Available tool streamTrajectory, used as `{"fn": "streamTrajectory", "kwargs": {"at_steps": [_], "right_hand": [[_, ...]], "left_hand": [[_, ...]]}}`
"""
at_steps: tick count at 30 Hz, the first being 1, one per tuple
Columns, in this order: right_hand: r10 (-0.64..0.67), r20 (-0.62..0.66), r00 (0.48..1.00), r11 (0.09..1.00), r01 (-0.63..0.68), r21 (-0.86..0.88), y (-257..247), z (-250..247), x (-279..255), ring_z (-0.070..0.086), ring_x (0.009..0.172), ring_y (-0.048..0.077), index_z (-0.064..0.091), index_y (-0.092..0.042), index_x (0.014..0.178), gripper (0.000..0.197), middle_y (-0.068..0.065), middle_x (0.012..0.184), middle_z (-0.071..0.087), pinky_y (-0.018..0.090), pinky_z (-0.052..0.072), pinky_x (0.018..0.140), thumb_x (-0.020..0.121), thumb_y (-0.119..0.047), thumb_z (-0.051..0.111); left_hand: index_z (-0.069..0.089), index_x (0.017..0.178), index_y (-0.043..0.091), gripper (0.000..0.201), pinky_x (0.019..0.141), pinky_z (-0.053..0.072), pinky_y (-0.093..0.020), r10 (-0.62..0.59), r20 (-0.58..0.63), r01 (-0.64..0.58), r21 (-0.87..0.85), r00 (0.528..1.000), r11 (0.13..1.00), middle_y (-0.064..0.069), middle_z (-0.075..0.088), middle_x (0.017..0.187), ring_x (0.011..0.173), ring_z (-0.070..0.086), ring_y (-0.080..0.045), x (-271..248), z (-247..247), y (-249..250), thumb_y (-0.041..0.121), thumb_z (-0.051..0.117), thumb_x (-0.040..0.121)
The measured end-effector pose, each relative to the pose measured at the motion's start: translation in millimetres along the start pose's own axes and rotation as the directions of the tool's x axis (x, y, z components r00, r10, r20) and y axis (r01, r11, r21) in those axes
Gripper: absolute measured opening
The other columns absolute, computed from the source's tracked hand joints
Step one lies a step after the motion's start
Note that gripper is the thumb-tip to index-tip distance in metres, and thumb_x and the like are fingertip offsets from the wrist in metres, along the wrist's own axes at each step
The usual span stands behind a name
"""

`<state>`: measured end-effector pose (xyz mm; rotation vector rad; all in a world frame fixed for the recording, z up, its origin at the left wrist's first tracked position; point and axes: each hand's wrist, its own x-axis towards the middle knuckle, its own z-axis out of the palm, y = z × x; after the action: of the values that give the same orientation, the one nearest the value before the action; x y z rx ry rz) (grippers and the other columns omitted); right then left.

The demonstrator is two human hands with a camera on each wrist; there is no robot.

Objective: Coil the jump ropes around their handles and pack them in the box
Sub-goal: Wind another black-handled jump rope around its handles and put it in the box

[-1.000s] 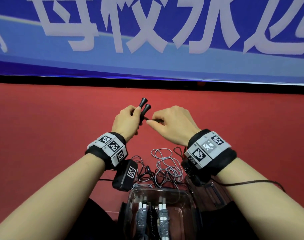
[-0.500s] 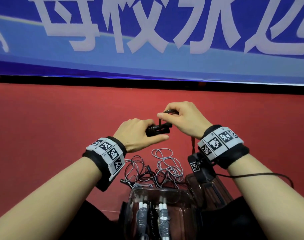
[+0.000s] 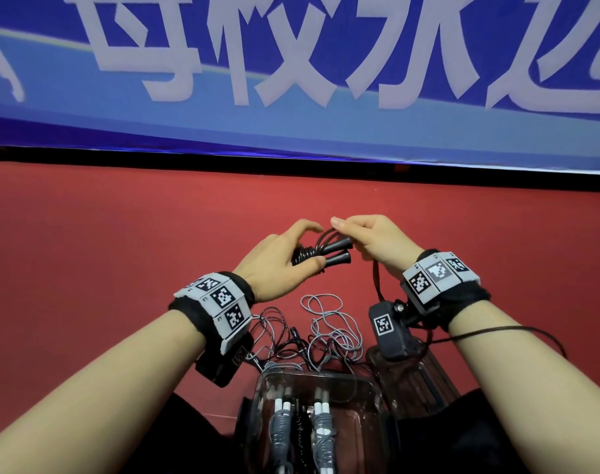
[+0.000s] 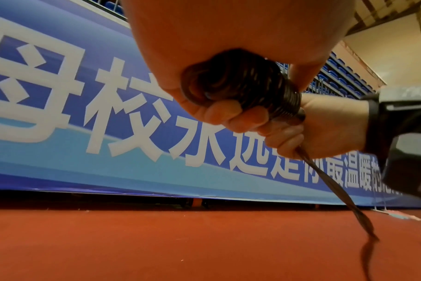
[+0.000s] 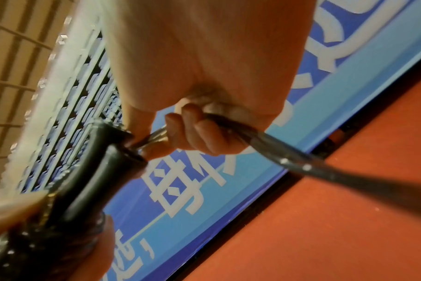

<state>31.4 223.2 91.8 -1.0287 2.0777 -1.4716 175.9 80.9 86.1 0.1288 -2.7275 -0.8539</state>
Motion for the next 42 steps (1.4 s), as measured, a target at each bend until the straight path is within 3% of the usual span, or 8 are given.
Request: {"fn": "streamTrajectory", "kwargs": {"at_steps": [4,6,10,14,23,29,35,42], "right_hand": [[0.155,0.058,0.986,0.980,-0.161,0.115,15,10,1,0.028,0.046,0.010,0.061,-0.014,0.078,0.029,-0.010,0.046,0.037,0.022,0.024,0.045,0.100,-0.029,0.051],[0.193,0.073,0.979,0.977,-0.198,0.075,17,17,1,0.027,0.047,0.012,0.058,-0.014,0.073,0.031,-0.006,0.049,0.041,0.023,0.021,0.046,0.100,-0.018,0.044],[0.142,0.078,0.987,0.990,-0.144,0.008,8,27,-1,0.030,0.042,0.010,0.059,-0.014,0.065,0.046,-0.003,0.051,0.041,0.020,0.022,0.041,0.101,-0.034,0.040],[0.118,0.068,0.991,0.990,-0.112,-0.082,4,30,0,0.035,0.038,0.008,0.063,-0.014,0.066,0.052,-0.005,0.049,0.046,0.019,0.029,0.041,0.101,-0.042,0.038],[-0.171,0.031,0.985,0.925,0.172,-0.338,-9,31,-10,0.032,0.045,0.007,0.073,-0.024,0.087,0.028,-0.012,0.045,0.039,0.022,0.027,0.049,0.098,-0.035,0.051],[-0.273,-0.080,0.959,0.860,0.206,-0.466,-13,24,-9,0.043,0.049,0.005,0.074,-0.028,0.087,0.020,-0.013,0.052,0.051,0.025,0.031,0.054,0.093,-0.039,0.058],[-0.275,-0.226,0.935,0.864,0.137,-0.485,-18,13,-6,0.044,0.052,0.007,0.071,-0.029,0.079,0.022,-0.011,0.051,0.052,0.029,0.031,0.057,0.091,-0.041,0.056],[-0.376,-0.047,0.925,0.757,0.278,-0.592,-30,30,-18,0.044,0.052,-0.003,0.072,-0.030,0.088,0.016,-0.018,0.049,0.046,0.025,0.031,0.059,0.091,-0.038,0.059]], "left_hand": [[0.045,0.130,0.040,0.038,0.052,0.046,-0.026,-0.024,-0.007,0.022,-0.193,1.000,0.981,-0.002,0.068,0.069,0.048,0.051,-0.011,2,3,3,0.028,0.055,0.095],[0.047,0.132,0.042,0.038,0.046,0.043,-0.023,-0.045,-0.022,0.037,-0.285,0.999,0.958,-0.005,0.065,0.069,0.046,0.049,-0.016,3,5,4,0.027,0.052,0.097],[0.052,0.134,0.035,0.036,0.038,0.036,-0.019,-0.123,-0.087,0.076,-0.416,0.989,0.906,-0.008,0.061,0.068,0.042,0.046,-0.017,7,2,4,0.021,0.048,0.100],[0.060,0.111,0.026,0.016,0.036,0.034,-0.021,-0.194,-0.188,0.087,-0.464,0.963,0.881,-0.010,0.062,0.070,0.042,0.048,-0.020,12,-2,-1,0.024,0.049,0.100],[0.057,0.096,0.018,0.018,0.037,0.035,-0.022,-0.418,-0.335,0.245,-0.452,0.844,0.858,-0.007,0.066,0.073,0.045,0.052,-0.020,16,-18,-30,0.034,0.050,0.098],[0.054,0.116,0.032,0.018,0.034,0.035,-0.019,-0.377,-0.293,0.269,-0.348,0.878,0.898,-0.004,0.067,0.076,0.043,0.053,-0.008,11,-22,-30,0.032,0.049,0.099],[0.061,0.100,0.027,0.012,0.036,0.032,-0.022,-0.333,-0.232,0.219,-0.409,0.914,0.886,-0.007,0.065,0.073,0.044,0.049,-0.020,11,-27,-33,0.027,0.049,0.099],[0.059,0.099,0.021,0.021,0.038,0.036,-0.023,-0.449,-0.227,0.340,-0.394,0.864,0.854,-0.006,0.067,0.073,0.045,0.054,-0.021,16,-17,-34,0.037,0.046,0.097]]}}
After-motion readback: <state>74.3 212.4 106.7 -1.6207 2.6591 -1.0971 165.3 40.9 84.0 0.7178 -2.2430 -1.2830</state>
